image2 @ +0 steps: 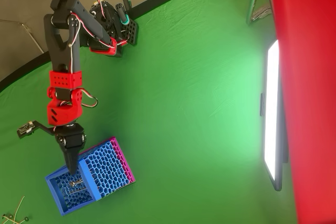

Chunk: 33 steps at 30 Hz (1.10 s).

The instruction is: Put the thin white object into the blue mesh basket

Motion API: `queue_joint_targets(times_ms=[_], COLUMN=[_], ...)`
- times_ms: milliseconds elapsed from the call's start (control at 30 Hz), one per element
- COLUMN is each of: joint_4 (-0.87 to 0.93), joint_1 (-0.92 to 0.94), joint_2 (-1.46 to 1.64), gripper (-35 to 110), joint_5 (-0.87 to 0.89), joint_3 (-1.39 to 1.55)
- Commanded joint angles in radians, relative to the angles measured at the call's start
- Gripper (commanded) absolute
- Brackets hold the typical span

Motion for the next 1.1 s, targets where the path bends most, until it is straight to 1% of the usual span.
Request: queue_joint_targets(times_ms=[0, 167, 667, 900, 1067], joint_4=[0.005, 0.005, 0.011, 0.011, 0.032], joint_1=[-0.044, -0.118, -0.331, -0.39, -0.394], joint_2=[0.087, 0.221, 0.652, 0.867, 0.942], gripper=[19, 20, 21, 21, 20], joint_5=[-0.002, 0.014, 0.163, 0.199, 0.288], joint_3=[0.04, 0.172, 0.583, 0.802, 0.879])
